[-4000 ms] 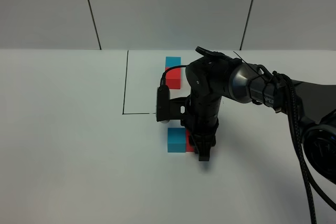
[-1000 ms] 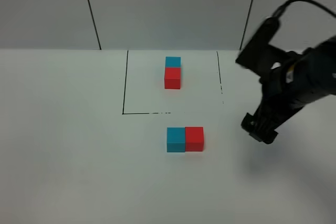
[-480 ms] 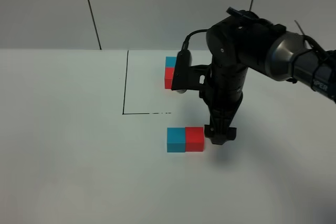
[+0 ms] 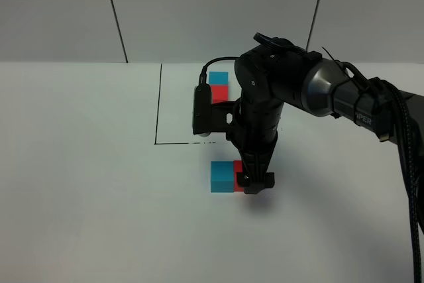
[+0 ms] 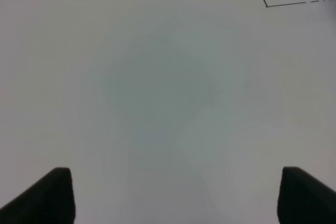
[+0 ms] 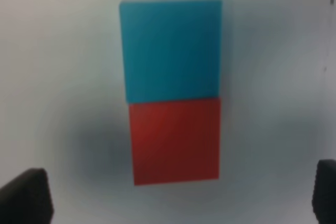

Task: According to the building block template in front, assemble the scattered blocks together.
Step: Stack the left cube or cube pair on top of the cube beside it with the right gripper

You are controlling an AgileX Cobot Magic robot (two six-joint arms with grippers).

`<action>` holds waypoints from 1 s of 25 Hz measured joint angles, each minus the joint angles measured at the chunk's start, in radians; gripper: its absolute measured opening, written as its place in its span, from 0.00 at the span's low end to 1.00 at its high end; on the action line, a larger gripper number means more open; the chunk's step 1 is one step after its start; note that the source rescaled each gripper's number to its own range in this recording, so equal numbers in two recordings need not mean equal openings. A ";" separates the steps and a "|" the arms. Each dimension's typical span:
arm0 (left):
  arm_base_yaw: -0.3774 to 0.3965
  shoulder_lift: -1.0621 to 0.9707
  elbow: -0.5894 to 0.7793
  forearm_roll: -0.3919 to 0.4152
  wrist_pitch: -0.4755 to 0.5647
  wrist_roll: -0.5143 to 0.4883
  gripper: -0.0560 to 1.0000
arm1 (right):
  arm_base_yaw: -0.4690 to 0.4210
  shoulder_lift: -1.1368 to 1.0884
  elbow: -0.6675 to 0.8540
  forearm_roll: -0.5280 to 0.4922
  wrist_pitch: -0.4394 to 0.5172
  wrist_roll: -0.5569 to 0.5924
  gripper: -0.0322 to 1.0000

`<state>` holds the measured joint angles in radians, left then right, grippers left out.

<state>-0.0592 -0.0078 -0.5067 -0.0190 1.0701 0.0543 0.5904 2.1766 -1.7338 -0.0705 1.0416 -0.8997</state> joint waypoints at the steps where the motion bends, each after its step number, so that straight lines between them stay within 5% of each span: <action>1: 0.000 0.000 0.000 0.000 0.000 0.000 0.70 | 0.000 0.005 0.000 0.001 -0.009 -0.001 1.00; 25: 0.000 0.000 0.000 0.000 0.000 0.001 0.70 | 0.000 0.171 -0.090 0.097 -0.021 0.001 1.00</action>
<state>-0.0592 -0.0078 -0.5067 -0.0190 1.0701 0.0552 0.5904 2.3481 -1.8235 0.0266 1.0202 -0.8989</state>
